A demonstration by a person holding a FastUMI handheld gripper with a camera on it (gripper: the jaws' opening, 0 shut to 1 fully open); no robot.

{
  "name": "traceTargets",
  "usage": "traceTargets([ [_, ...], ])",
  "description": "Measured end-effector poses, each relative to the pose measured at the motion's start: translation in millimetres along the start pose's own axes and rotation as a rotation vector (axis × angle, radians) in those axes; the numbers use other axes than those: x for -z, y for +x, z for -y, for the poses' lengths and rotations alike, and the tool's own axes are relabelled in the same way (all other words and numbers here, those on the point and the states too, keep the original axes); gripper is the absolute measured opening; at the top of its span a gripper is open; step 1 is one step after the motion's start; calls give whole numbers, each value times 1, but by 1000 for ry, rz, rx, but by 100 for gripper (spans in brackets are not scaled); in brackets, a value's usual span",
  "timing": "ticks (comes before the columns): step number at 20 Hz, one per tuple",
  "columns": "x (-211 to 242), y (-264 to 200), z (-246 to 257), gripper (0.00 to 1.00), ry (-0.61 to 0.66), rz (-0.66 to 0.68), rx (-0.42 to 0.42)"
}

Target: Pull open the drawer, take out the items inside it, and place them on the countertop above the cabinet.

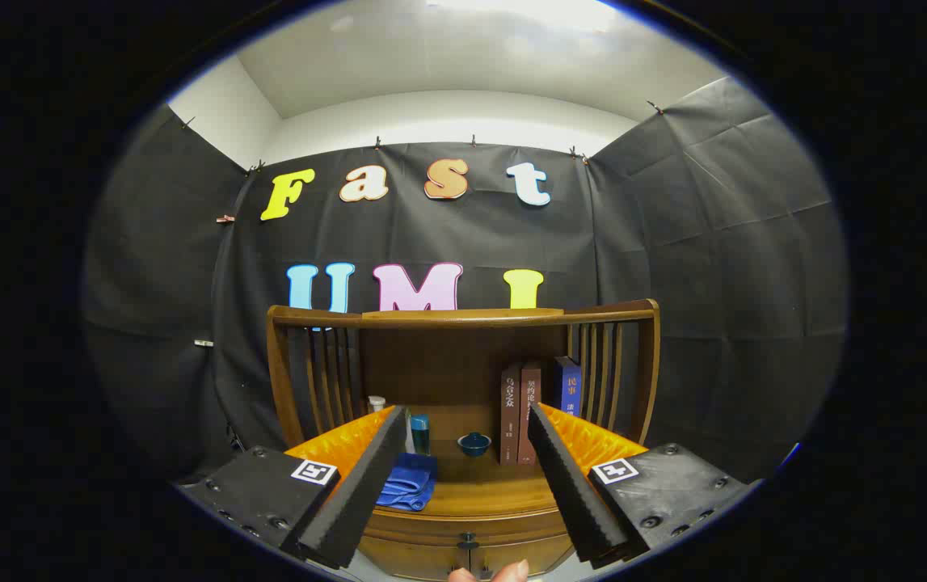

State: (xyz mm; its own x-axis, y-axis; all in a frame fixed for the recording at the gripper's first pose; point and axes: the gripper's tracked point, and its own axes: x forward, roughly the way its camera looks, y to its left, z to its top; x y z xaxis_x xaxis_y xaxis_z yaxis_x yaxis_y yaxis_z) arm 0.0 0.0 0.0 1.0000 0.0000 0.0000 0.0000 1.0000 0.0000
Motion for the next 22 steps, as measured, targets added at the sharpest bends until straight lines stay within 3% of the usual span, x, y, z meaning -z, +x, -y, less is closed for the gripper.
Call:
traceTargets([
  [22,16,1,-19,99,-6,5,-21],
])
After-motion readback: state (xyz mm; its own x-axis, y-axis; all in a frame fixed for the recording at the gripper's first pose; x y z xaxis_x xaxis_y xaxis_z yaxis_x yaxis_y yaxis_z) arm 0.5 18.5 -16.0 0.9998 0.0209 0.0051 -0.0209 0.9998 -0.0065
